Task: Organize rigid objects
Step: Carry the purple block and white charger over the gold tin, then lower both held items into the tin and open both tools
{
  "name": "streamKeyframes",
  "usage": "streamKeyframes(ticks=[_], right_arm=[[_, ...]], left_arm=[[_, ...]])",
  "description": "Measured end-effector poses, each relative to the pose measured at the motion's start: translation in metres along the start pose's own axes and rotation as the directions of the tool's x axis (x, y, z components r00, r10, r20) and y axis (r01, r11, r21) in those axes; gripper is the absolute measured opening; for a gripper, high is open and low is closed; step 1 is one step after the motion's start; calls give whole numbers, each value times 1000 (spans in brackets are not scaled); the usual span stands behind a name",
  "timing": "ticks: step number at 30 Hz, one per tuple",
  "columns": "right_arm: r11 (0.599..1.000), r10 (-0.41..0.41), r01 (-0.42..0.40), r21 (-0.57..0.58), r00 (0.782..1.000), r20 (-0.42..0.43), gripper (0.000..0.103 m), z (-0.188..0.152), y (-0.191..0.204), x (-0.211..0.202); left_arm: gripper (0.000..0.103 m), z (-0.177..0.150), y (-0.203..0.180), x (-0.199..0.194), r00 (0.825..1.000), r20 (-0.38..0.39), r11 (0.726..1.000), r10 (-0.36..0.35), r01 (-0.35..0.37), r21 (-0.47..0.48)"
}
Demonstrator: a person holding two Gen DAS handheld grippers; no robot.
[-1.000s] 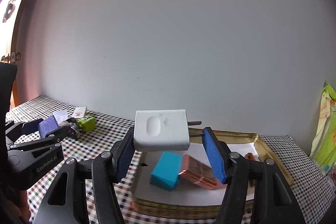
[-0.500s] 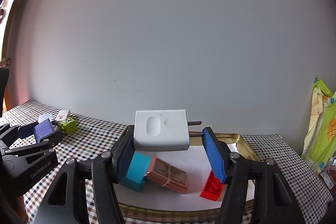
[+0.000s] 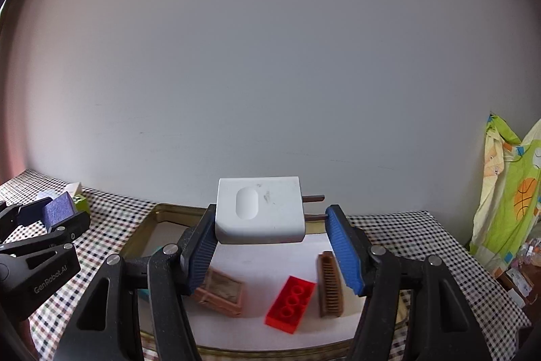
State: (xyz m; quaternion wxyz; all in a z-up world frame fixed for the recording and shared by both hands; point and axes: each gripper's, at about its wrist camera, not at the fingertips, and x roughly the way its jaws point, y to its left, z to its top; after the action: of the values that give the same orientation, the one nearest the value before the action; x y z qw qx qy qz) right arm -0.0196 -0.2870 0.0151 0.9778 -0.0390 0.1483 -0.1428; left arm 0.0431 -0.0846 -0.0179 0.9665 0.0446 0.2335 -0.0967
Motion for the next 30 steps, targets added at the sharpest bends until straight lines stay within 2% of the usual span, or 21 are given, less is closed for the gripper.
streamKeyframes(ticks=[14,22,30], right_arm=[[996,-67,69,59,997,-40,65,0,-39,21],[991,-58,69,117,994,-97,65,-1,-58,40],[989,-74,90,118,988,-135,65,-3,-68,54]], left_arm=[[52,8,-49,14,998,-6,998,-67,67,17],[52,8,-72,26,995,-28,995,-97,98,30],[52,6,-91,31,992,-44,991,-122,125,51]])
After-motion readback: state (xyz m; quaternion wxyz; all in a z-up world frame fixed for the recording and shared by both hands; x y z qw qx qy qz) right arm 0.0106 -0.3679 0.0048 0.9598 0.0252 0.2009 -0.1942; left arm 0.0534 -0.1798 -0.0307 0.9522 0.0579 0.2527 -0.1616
